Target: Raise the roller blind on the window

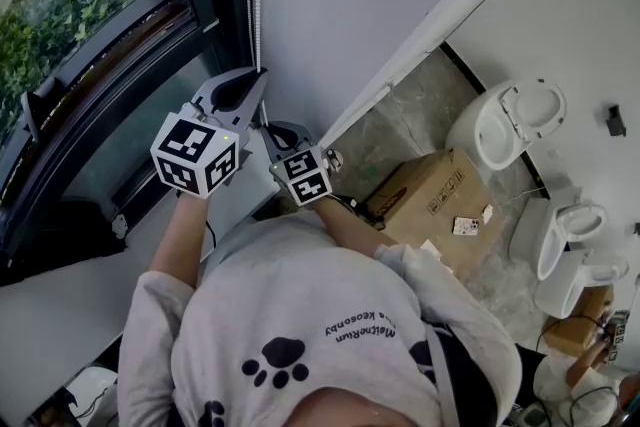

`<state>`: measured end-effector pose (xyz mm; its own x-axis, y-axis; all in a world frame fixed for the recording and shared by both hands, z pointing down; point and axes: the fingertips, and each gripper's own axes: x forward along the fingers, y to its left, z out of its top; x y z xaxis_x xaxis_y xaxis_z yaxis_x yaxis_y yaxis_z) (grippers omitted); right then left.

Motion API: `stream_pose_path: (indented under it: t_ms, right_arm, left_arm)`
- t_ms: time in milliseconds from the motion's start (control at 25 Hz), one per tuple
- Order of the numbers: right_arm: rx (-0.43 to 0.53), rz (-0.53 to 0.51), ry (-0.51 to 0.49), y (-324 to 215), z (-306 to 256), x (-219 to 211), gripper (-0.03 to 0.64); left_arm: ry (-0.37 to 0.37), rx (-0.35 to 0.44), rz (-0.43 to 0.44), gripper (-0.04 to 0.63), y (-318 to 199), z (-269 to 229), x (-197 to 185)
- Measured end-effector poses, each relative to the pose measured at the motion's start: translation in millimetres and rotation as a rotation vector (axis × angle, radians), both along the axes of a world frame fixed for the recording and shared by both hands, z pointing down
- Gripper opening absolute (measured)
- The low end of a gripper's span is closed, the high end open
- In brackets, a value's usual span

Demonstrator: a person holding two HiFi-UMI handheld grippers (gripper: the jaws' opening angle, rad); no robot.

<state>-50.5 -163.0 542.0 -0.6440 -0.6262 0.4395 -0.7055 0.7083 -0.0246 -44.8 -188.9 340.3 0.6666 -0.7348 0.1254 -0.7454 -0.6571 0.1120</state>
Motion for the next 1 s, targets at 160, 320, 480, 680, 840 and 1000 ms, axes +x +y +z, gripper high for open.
stream_pose_path:
  t_ms: [160, 320, 480, 680, 840, 1000]
  right_arm:
    - [-0.046, -0.002, 0.031, 3.1, 21.9, 4.4, 0.011]
    - [-0.085, -0.001, 0.054, 6.8, 38.7, 7.3, 0.011]
    - [-0.101, -0.012, 0.075, 9.2, 46.9, 5.9, 0.011]
    - [-0.099, -0.036, 0.081, 12.3, 44.9, 3.1, 0.012]
    - [-0.076, -0.038, 0.041, 11.3, 24.0, 4.4, 0.107]
    - [0.004, -0.007, -0.019, 11.8, -28.7, 18.9, 0.117]
  left_arm:
    - [0.004, -0.034, 0.003, 0.011, 3.1, 22.1, 2.7]
    - [0.016, -0.055, 0.006, 0.011, 6.2, 39.6, 3.5]
    - [0.031, -0.066, 0.007, 0.011, 8.4, 47.9, 3.4]
    - [0.043, -0.068, 0.013, 0.011, 7.7, 47.5, 4.9]
    - [0.047, -0.064, 0.013, 0.011, 7.0, 47.5, 4.0]
    - [0.053, -0.061, 0.018, 0.011, 5.4, 47.8, 5.5]
